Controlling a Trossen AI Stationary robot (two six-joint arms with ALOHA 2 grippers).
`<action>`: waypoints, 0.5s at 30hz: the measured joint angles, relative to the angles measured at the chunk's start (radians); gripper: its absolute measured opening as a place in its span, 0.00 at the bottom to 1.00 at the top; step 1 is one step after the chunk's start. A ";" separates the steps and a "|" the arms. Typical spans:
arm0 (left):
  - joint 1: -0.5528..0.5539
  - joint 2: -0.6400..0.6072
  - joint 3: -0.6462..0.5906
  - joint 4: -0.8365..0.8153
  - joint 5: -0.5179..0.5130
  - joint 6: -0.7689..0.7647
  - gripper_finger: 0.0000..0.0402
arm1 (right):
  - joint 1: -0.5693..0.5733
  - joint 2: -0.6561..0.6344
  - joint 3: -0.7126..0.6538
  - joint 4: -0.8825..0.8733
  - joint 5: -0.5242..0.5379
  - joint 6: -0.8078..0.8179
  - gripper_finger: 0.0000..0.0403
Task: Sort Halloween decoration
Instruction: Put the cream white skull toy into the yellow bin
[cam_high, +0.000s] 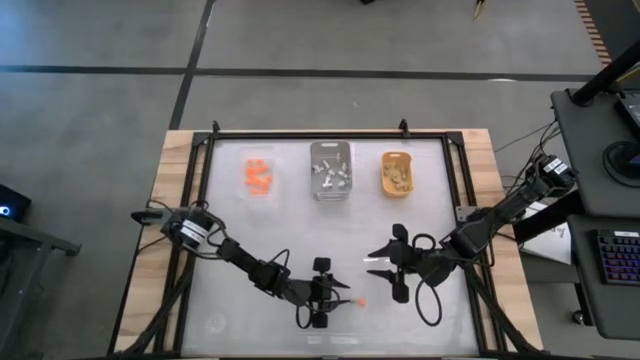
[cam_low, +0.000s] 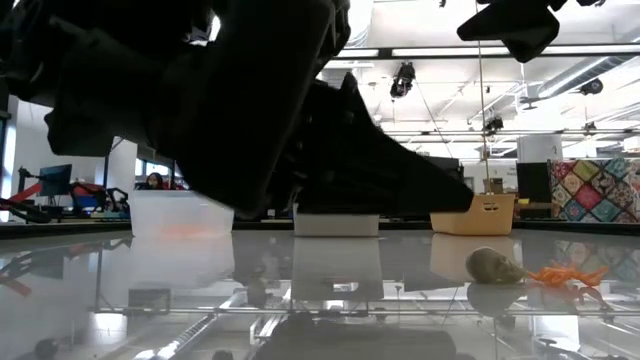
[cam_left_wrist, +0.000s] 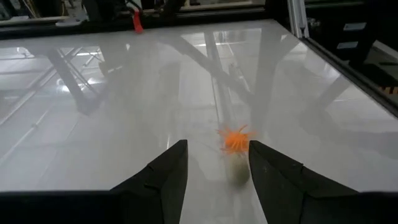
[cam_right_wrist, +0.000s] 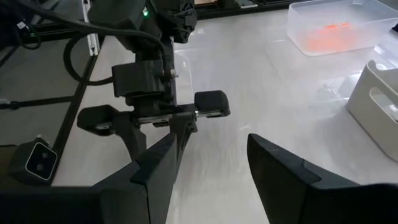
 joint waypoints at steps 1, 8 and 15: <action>0.000 0.003 0.000 -0.002 0.000 0.000 0.38 | 0.000 0.000 0.000 0.000 0.000 0.000 0.46; 0.002 0.019 0.002 0.001 0.001 -0.024 0.38 | 0.000 0.000 0.000 0.000 0.000 0.000 0.46; 0.002 0.019 0.005 0.001 0.012 -0.026 0.38 | 0.000 0.000 0.000 0.000 0.000 0.000 0.46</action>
